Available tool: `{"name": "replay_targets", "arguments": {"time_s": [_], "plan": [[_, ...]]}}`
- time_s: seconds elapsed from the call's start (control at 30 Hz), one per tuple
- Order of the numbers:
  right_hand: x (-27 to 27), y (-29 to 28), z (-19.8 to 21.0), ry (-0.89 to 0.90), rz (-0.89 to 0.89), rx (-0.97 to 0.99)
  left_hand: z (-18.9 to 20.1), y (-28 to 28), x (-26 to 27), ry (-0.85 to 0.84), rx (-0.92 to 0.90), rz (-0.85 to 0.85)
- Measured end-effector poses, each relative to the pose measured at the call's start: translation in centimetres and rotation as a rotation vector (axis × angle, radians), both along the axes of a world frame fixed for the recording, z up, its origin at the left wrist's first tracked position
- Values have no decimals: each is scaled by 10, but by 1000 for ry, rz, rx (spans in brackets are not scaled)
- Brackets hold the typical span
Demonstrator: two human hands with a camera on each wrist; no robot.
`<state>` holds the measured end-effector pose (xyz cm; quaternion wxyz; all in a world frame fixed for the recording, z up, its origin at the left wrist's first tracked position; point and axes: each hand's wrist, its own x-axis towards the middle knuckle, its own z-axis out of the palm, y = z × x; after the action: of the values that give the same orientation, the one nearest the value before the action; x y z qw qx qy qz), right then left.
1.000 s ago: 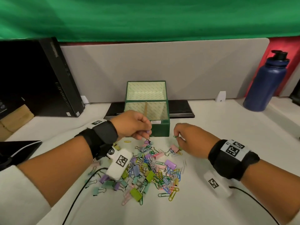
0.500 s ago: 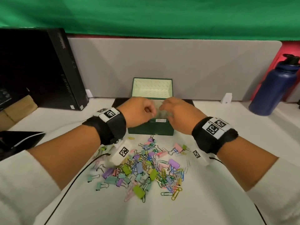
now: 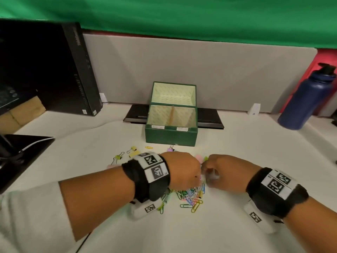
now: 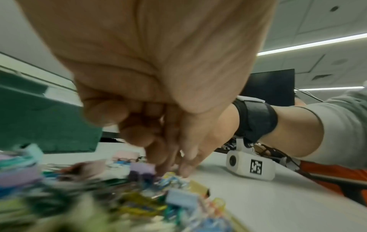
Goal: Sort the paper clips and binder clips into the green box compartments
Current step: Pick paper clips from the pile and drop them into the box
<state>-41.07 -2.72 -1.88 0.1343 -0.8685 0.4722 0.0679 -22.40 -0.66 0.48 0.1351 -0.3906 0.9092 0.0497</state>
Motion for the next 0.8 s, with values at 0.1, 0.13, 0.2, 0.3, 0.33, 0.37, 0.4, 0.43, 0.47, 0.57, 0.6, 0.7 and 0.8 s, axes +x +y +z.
{"name": "replay_targets", "arguments": {"time_s": [0.1,0.13,0.2,0.3,0.33,0.37,0.4,0.43,0.47,0.57,0.6,0.7,0.8], "plan": [[8,0,-1,8,-64,-12,-8,-5,-25,-18,-33,115],[9,0,-1,17,-86,-9,-9,-4,-31,-34,-56,118],[9,1,-1,26,-109,0,-10,-2,-41,-57,-54,165],[7,1,-3,21,-122,13,-12,-5,-47,-110,-35,208],[6,0,-3,15,-126,17,-13,-7,-46,-97,-22,213],[6,0,-3,7,-125,15,-13,-10,-44,-70,-3,219],[5,-1,-3,5,-124,11,-14,-12,-41,-55,23,214],[5,-1,-3,5,-123,5,-15,-15,-37,-39,58,206],[5,-1,-2,9,-121,-1,-15,-17,-33,-26,90,206],[4,0,2,-10,-104,-31,-8,-16,-19,130,163,304],[4,1,4,-29,-105,-36,-5,-17,-12,212,170,344],[5,1,5,-36,-77,-10,2,-22,15,529,315,518],[7,2,2,6,-45,47,6,-18,39,837,590,660]]}}
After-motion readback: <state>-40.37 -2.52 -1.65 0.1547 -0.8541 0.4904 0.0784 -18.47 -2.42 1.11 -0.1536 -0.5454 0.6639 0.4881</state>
